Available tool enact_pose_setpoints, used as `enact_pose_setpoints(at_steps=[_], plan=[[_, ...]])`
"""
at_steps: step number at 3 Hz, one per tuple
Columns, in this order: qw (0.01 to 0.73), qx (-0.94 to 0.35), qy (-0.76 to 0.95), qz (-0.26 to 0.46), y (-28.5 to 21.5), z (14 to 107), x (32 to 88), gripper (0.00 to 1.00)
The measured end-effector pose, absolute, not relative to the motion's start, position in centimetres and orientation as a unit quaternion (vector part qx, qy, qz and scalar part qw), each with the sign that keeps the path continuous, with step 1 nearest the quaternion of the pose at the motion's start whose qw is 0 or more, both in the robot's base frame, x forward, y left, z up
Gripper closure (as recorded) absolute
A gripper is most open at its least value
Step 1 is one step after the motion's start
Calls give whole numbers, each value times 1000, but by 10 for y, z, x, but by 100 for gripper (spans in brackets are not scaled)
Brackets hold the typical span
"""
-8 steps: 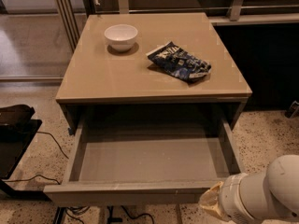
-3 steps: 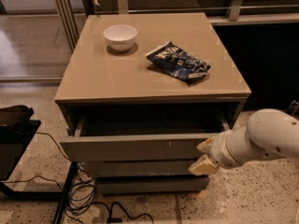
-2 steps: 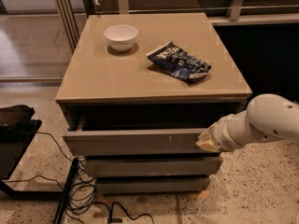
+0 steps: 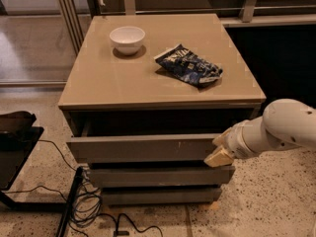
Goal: Close top drawer
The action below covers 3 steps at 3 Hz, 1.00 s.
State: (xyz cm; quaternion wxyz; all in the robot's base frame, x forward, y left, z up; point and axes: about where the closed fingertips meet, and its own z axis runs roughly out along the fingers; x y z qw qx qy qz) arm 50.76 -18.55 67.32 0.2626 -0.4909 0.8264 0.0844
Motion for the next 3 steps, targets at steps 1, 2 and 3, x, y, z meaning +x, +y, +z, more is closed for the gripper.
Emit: enact_pose_setpoints(at_steps=[1, 2, 3], plan=[[263, -491, 826, 84, -186, 673, 508, 16], [263, -491, 826, 84, -186, 673, 508, 0], [263, -491, 826, 84, -186, 673, 508, 0]])
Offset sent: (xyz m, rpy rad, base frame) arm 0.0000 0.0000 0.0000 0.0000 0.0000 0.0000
